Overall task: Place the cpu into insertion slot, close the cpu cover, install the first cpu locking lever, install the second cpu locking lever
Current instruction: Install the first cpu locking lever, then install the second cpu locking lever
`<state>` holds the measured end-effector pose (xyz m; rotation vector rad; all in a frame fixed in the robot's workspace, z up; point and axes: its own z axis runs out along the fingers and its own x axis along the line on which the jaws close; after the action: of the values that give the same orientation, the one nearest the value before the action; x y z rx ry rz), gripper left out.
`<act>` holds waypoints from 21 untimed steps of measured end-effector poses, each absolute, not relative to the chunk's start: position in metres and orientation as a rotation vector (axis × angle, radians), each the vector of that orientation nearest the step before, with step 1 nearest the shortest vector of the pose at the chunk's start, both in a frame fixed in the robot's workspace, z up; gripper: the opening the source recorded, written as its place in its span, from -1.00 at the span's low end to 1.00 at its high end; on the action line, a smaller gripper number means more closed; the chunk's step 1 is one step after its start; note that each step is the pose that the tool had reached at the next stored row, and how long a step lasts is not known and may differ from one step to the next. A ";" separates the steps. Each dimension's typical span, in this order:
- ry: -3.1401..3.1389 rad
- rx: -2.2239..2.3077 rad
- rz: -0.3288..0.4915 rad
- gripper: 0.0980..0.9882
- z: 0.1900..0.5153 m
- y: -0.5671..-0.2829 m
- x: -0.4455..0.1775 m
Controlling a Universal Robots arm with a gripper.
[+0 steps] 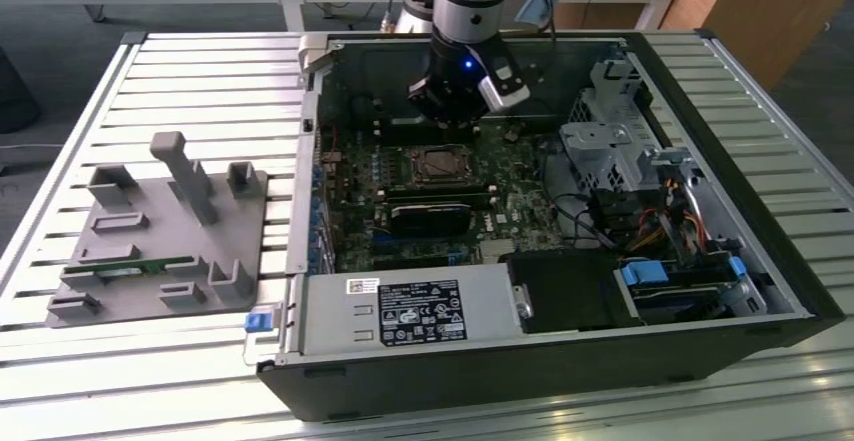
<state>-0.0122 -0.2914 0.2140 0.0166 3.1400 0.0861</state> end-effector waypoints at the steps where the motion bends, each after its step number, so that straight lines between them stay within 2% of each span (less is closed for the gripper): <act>1: 3.140 0.017 0.086 -0.98 0.214 -0.292 -0.012; 21: 3.140 0.017 0.093 -0.98 0.214 -0.302 -0.009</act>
<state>-0.0095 -0.3021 0.2140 0.0167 3.1398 0.0929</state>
